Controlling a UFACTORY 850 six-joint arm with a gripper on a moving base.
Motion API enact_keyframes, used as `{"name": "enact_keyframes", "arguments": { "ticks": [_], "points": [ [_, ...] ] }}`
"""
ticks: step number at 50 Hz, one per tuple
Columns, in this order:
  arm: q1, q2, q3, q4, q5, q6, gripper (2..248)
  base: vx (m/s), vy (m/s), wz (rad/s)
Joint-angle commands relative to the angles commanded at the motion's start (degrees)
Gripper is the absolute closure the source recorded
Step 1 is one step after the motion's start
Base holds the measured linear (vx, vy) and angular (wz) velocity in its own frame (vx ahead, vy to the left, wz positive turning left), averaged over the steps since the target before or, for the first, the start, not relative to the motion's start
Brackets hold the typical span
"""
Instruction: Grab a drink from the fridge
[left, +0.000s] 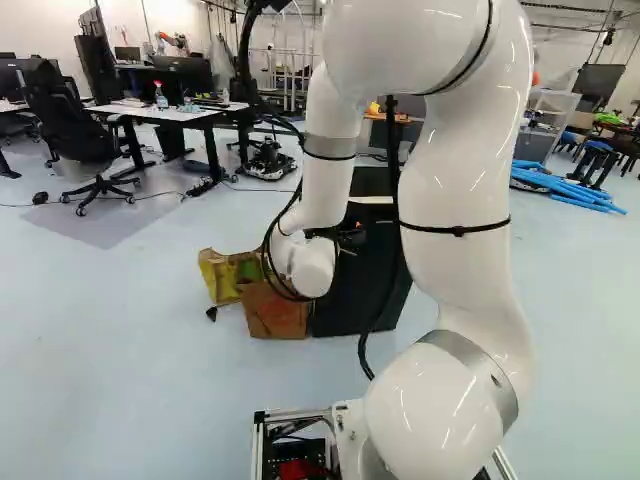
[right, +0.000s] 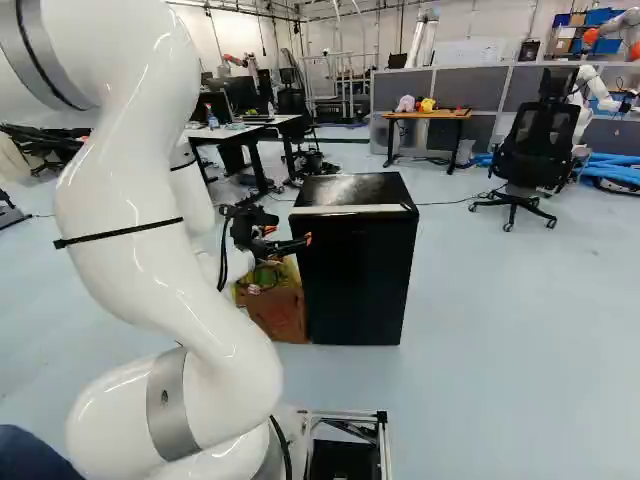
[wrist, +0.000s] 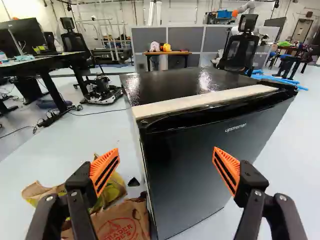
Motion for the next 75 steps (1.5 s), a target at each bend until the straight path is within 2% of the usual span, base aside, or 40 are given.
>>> {"name": "enact_keyframes", "arguments": {
  "ticks": [19,75],
  "points": [
    [-0.3,-2.8,-4.1,2.2,0.0,0.0,3,0.000,0.000,0.000],
    [0.9,-6.4,-9.7,12.5,0.0,0.0,3,0.000,0.000,0.000]
  ]
}}
